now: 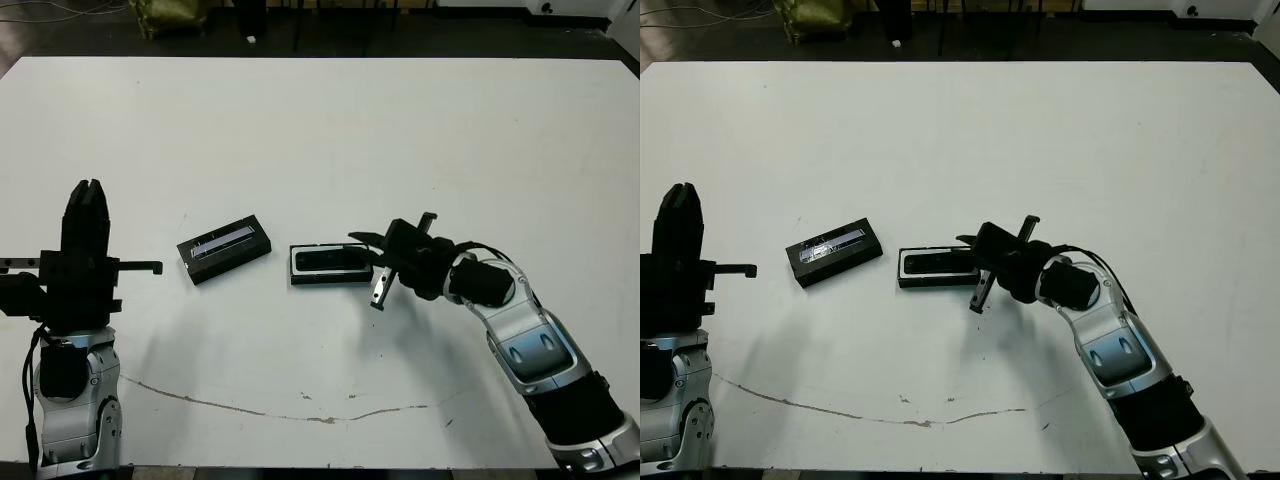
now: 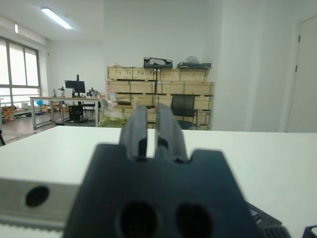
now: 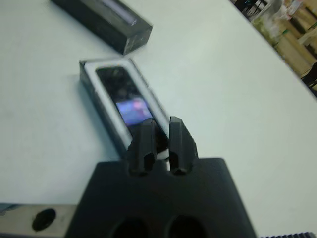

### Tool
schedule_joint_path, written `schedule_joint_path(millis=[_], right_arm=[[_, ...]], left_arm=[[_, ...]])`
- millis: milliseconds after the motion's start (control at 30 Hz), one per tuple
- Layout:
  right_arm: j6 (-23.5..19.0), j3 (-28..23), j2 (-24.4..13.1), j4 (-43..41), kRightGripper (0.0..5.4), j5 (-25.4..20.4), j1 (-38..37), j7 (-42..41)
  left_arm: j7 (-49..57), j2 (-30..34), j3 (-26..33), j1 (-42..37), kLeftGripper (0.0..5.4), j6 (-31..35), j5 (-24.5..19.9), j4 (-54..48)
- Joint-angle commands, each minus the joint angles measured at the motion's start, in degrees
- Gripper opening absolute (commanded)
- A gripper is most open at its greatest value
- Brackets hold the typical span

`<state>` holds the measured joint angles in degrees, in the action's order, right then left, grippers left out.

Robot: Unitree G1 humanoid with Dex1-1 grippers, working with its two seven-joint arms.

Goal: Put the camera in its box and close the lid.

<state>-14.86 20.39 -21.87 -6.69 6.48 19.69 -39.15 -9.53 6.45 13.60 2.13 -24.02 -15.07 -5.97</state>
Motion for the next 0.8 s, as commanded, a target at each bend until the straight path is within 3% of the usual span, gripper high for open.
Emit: schedule_joint_path(millis=[33,267,467,633,800], right_arm=[[-2.04,1.46,-1.92,0.86,0.02,1.68,-1.28,-1.09],[2.2,0.69,-3.38,3.05,0.02,1.47,-4.25,-0.99],[1.67,-1.38,-4.49,0.72,0.02,1.04,-4.89,-0.35],[0.21,-8.02,-2.79,-2.27,0.02,-7.15,-5.34,-0.62],[1.48,-15.54,-0.34,-3.37,0.02,-15.99,-4.38,0.74]], left_arm=[[0.24,-0.32,-0.02,0.84,0.0,1.04,-0.14,-0.03],[0.27,-0.35,0.04,0.86,0.0,0.71,0.15,-0.02],[-0.22,-0.22,0.15,0.53,0.0,0.11,-0.17,0.65],[0.07,-0.13,0.07,0.69,0.0,0.71,0.02,0.11],[0.06,-0.04,0.19,0.69,0.0,0.36,0.23,0.33]])
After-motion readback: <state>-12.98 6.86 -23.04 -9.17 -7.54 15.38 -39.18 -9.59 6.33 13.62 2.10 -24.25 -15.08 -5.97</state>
